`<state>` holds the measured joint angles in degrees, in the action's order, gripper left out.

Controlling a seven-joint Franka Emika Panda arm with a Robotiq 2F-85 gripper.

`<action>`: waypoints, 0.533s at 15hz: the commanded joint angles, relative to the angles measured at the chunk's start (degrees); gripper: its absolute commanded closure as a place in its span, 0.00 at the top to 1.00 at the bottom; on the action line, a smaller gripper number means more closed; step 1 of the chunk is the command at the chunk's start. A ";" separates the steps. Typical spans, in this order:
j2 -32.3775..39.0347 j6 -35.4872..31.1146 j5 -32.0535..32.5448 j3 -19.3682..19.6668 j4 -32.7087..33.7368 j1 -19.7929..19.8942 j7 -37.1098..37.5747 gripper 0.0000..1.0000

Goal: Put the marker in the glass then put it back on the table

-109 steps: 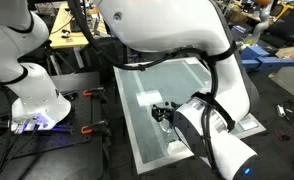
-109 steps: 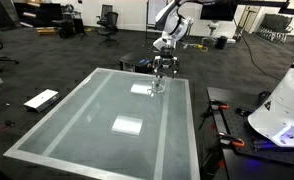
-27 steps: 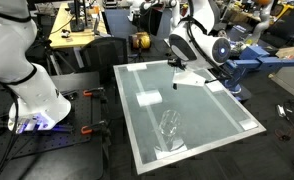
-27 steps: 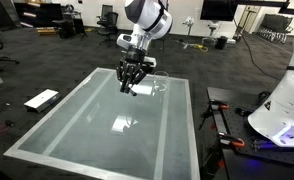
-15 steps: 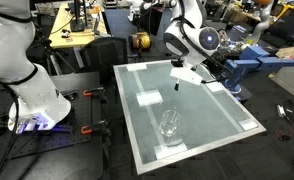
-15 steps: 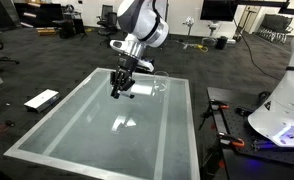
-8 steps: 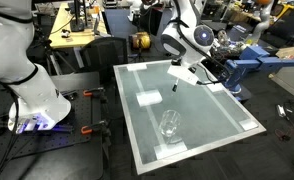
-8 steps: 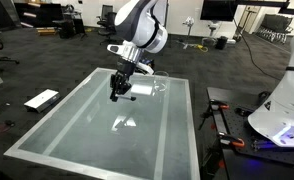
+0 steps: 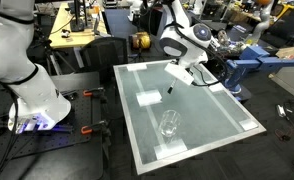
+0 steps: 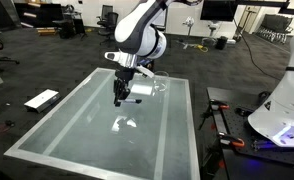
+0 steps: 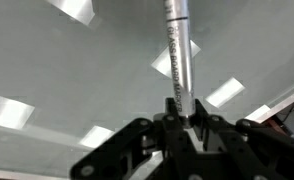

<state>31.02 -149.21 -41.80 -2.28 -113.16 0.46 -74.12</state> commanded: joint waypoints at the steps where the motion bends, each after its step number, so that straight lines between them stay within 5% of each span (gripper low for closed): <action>1: 1.25 -1.62 7.06 -0.94 1.11 0.38 9.58 0.05; 5: 1.96 -2.10 14.97 -2.23 1.41 1.67 18.07 0.09; 6: 2.15 -1.89 16.67 -2.68 1.59 2.10 19.76 0.45; 8: 2.39 -1.85 19.44 -3.48 1.80 2.76 22.72 0.52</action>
<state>32.64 -149.98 -26.29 -3.69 -112.37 1.45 -56.09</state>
